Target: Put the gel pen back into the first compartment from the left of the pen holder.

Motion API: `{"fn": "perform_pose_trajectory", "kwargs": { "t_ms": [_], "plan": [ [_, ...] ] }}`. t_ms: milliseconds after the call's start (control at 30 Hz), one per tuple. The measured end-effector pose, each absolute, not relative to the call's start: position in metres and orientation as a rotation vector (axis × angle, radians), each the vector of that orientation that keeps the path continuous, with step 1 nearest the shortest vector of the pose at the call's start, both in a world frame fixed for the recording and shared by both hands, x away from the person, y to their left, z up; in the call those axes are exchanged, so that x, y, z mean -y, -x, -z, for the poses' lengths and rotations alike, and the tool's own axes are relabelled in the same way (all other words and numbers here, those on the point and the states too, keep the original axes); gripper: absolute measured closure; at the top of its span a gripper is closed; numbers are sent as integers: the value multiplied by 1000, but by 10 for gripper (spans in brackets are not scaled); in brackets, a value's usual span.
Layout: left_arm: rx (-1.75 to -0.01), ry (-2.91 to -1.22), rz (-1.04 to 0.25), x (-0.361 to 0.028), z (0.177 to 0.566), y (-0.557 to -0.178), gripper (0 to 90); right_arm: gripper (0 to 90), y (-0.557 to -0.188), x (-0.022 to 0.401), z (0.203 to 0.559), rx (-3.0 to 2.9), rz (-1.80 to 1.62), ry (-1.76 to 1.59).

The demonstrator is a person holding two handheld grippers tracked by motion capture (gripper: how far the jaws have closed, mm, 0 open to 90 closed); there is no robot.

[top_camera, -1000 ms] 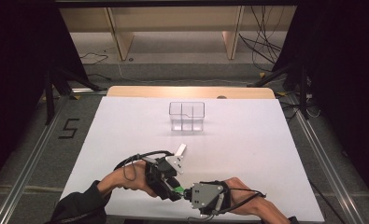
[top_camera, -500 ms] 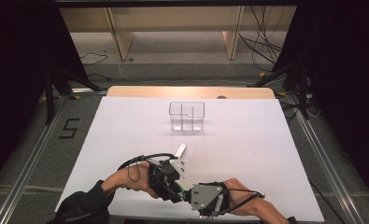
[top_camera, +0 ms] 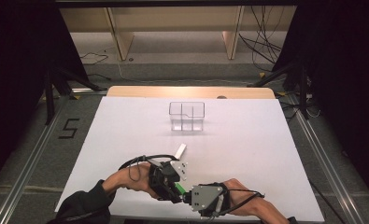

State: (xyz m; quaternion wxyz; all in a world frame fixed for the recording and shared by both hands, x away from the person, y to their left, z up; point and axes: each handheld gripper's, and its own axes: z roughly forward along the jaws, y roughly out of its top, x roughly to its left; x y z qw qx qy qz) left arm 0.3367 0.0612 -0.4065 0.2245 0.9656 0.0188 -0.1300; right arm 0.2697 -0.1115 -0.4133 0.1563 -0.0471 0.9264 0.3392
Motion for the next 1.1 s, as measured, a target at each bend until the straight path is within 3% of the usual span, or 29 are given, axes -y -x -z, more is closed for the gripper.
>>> {"fn": "perform_pose_trajectory", "kwargs": {
  "t_ms": [133,300,533,800,1100],
  "plan": [
    [-75,-2647,382,-62,408,-338,791,783,-271,113,414,-2654,-974,139],
    [-110,-2619,381,-68,408,-339,794,554,-272,118,412,-2646,-983,105],
    [-242,-2548,323,-80,406,-348,794,392,-279,138,397,-2569,-1152,-85],
    [-473,-2367,167,-99,403,-365,794,305,-288,169,394,-2347,-1374,-475],
    [-764,-2127,-34,-115,406,-388,794,261,-292,191,415,-2181,-1501,-796]
  ]
}}
